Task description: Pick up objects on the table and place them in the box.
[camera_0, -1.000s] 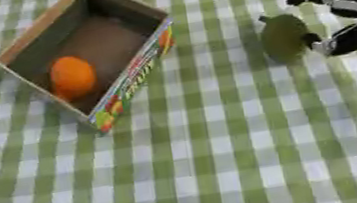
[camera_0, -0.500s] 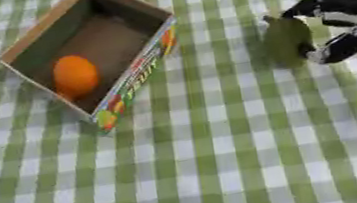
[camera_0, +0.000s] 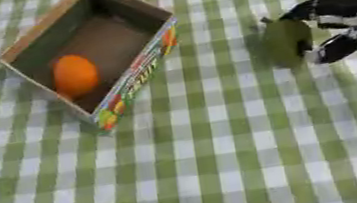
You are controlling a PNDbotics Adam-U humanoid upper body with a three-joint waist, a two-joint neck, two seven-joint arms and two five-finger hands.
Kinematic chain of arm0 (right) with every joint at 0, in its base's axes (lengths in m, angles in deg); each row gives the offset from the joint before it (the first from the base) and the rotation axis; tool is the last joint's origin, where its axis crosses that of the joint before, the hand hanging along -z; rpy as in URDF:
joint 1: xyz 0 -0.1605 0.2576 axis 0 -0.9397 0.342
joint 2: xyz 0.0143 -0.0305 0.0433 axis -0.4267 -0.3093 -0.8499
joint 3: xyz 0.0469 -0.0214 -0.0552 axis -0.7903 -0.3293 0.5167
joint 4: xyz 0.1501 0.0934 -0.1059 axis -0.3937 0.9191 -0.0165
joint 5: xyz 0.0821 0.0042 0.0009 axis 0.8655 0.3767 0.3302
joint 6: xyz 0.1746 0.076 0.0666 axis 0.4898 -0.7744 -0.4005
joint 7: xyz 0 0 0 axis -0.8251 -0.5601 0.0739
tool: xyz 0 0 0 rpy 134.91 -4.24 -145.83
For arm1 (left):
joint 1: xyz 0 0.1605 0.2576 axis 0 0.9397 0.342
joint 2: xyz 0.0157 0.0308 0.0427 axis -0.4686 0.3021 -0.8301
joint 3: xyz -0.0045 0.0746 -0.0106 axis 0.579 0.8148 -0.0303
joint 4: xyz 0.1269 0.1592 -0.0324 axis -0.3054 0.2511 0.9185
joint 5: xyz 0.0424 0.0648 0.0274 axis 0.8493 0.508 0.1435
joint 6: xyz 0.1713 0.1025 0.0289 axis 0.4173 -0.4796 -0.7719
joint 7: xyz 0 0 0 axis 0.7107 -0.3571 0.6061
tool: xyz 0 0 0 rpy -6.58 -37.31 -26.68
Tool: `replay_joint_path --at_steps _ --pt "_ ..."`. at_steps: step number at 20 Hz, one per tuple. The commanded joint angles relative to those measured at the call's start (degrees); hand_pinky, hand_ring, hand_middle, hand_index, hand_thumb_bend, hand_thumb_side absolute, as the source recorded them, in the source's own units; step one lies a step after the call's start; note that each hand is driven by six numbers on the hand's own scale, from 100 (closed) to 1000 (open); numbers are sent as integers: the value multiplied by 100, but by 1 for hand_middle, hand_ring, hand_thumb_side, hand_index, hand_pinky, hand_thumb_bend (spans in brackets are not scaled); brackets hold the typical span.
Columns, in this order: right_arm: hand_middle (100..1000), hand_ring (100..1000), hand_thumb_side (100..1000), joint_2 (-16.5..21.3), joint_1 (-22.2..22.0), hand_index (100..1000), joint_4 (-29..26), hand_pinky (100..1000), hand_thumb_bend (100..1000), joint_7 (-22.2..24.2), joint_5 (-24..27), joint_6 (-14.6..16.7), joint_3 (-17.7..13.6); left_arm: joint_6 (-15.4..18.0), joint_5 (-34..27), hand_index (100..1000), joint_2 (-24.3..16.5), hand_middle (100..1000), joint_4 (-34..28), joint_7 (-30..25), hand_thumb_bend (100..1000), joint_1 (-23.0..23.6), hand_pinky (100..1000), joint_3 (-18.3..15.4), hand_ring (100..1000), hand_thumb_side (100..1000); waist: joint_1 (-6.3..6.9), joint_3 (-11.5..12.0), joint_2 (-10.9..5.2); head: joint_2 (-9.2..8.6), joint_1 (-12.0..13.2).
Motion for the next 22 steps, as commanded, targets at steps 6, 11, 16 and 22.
replay_joint_path --at_steps 6,11,16,22 --pt "568 100 369 83 73 664 -130 915 100 -219 91 -81 -10 -3 -36 829 -96 667 -83 -27 164 -63 704 -13 684 430 20 -4 -133 -12 1" --pt "397 100 319 94 94 543 -253 871 100 -602 255 -257 -55 -12 -49 828 -98 665 -83 -34 160 -64 702 -12 684 433 25 -13 -142 -12 -4" --pt "330 100 296 138 90 512 -395 844 100 -995 461 -452 -99 -17 -68 828 -104 663 -83 -38 159 -66 701 -11 682 434 25 -31 -147 -4 5" --pt "353 100 304 210 73 534 -572 832 100 -1114 685 -613 -121 -17 -84 828 -116 660 -83 -52 145 -54 699 -12 679 437 37 -46 -165 -2 9"
